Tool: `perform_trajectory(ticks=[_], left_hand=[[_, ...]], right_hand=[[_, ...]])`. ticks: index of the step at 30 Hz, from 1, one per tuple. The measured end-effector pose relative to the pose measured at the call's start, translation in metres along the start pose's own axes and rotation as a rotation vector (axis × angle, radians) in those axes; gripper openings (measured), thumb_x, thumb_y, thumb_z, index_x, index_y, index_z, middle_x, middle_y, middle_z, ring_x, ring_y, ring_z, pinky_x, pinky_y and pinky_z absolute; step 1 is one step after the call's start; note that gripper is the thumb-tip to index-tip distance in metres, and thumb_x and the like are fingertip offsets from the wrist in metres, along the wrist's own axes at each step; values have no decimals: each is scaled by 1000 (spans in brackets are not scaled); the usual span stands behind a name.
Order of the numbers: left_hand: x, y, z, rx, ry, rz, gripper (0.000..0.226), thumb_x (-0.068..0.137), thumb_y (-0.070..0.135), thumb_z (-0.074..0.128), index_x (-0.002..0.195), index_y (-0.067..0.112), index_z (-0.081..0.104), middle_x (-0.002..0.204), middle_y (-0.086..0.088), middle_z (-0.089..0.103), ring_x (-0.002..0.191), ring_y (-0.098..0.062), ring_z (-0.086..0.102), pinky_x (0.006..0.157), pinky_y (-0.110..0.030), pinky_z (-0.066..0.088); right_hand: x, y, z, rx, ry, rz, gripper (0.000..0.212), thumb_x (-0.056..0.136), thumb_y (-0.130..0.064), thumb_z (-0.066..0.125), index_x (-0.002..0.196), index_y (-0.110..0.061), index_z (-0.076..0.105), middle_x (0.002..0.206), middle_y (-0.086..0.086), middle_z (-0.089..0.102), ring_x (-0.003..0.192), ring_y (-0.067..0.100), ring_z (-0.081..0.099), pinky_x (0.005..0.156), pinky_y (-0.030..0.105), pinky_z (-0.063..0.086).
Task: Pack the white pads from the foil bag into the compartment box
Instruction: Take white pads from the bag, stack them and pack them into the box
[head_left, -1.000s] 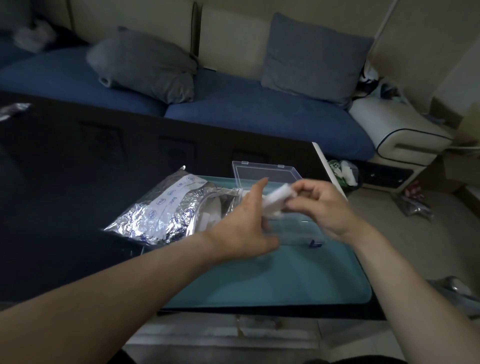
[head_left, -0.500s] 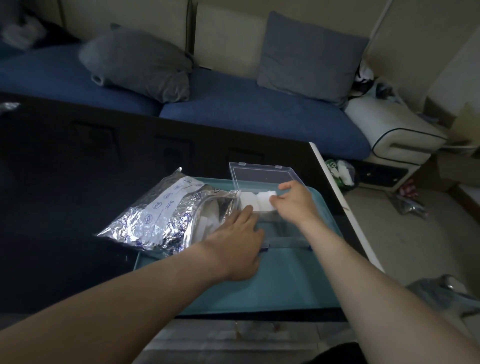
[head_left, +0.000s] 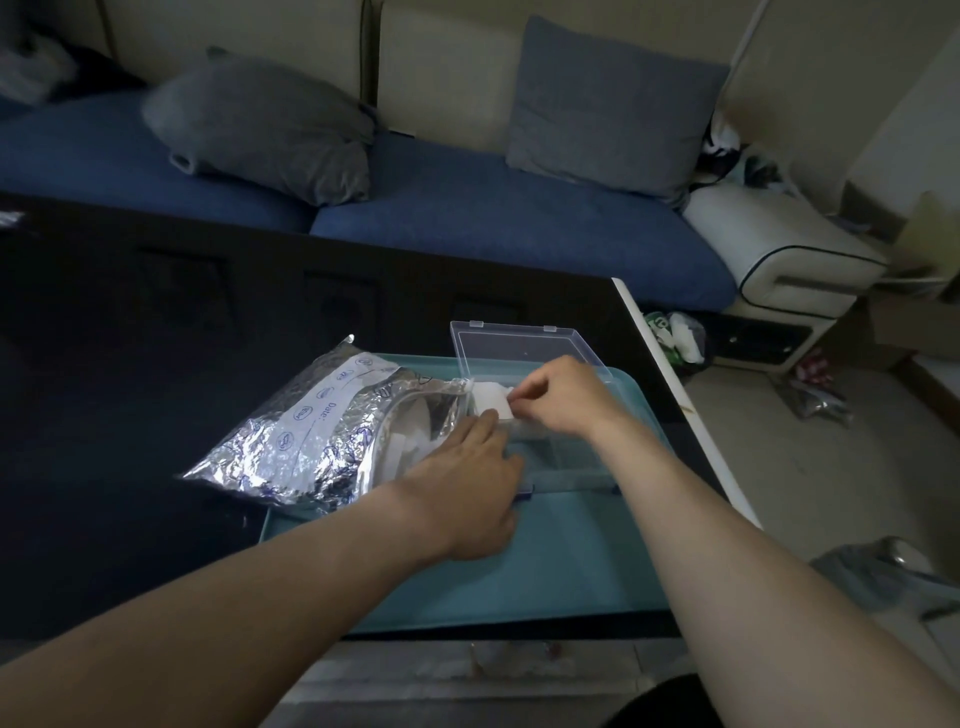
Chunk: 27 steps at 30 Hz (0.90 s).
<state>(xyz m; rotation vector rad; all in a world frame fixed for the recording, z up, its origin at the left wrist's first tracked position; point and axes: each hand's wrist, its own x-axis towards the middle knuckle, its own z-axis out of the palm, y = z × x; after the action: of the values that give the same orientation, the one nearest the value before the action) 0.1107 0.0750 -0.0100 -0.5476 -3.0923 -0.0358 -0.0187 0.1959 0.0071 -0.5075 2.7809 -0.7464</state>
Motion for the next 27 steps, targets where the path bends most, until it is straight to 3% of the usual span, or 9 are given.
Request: perform_trajectory(ticks=[4, 9, 12, 14, 17, 19, 22, 24, 27], left_hand=[[-3, 1, -13, -34, 46, 17, 40, 94, 35, 47, 122, 9, 56, 135, -17, 48, 140, -32, 27, 117, -41, 23], [-6, -16, -37, -266, 371, 11, 29, 82, 25, 51, 97, 10, 71, 94, -8, 67, 96, -29, 59, 83, -42, 51], [-12, -35, -49, -341, 537, -104, 22, 82, 21, 53, 85, 10, 73, 82, -4, 68, 82, -25, 59, 72, -37, 51], [-16, -47, -54, -328, 589, -200, 23, 84, 20, 53, 85, 8, 72, 82, -6, 67, 82, -26, 58, 72, -39, 50], [-23, -61, -56, -264, 493, -367, 35, 85, 30, 49, 102, 8, 71, 100, -10, 65, 98, -30, 56, 85, -38, 47], [-29, -64, -57, -240, 356, -441, 49, 85, 42, 49, 119, 10, 63, 115, -12, 57, 110, -30, 50, 94, -38, 45], [-36, -68, -54, -189, 255, -493, 55, 87, 48, 57, 130, 14, 53, 124, -11, 48, 117, -30, 45, 99, -43, 43], [-38, -74, -50, -198, 285, -523, 47, 87, 43, 58, 125, 14, 57, 121, -10, 51, 114, -29, 47, 97, -44, 44], [-39, -82, -47, -304, 377, -572, 31, 89, 33, 59, 110, 11, 66, 107, -11, 60, 99, -29, 57, 85, -40, 50]], right_hand=[[9, 2, 8, 74, 16, 112, 14, 84, -23, 81, 97, -23, 81, 103, -3, 77, 102, 14, 67, 95, 29, 52], [8, 0, 6, 34, 32, 65, 12, 87, -17, 75, 98, -16, 81, 101, 2, 77, 99, 15, 69, 92, 28, 52], [1, 5, -3, 111, 94, 15, 16, 93, -8, 65, 99, -13, 78, 100, -1, 75, 91, 8, 65, 88, 23, 49], [0, 6, -2, 44, 4, 3, 22, 97, -10, 58, 106, -17, 77, 111, -2, 74, 100, 9, 65, 92, 23, 46], [4, 3, 0, 4, -119, 60, 36, 100, -8, 46, 115, -24, 75, 132, -4, 67, 128, 17, 56, 113, 34, 39], [4, 2, -2, 7, -47, 61, 36, 99, -9, 47, 108, -26, 77, 131, -5, 67, 130, 18, 54, 114, 36, 39], [-9, -9, -13, 77, 305, -33, 34, 94, -2, 49, 104, -19, 77, 116, -2, 72, 115, 16, 61, 94, 20, 44], [-22, -29, -17, 226, 416, -147, 31, 93, 0, 51, 100, -17, 76, 101, -5, 71, 98, 10, 64, 79, 15, 46], [-45, -59, -10, 259, 132, -321, 26, 89, -3, 62, 108, -17, 72, 94, -13, 65, 77, 0, 60, 73, 17, 46]])
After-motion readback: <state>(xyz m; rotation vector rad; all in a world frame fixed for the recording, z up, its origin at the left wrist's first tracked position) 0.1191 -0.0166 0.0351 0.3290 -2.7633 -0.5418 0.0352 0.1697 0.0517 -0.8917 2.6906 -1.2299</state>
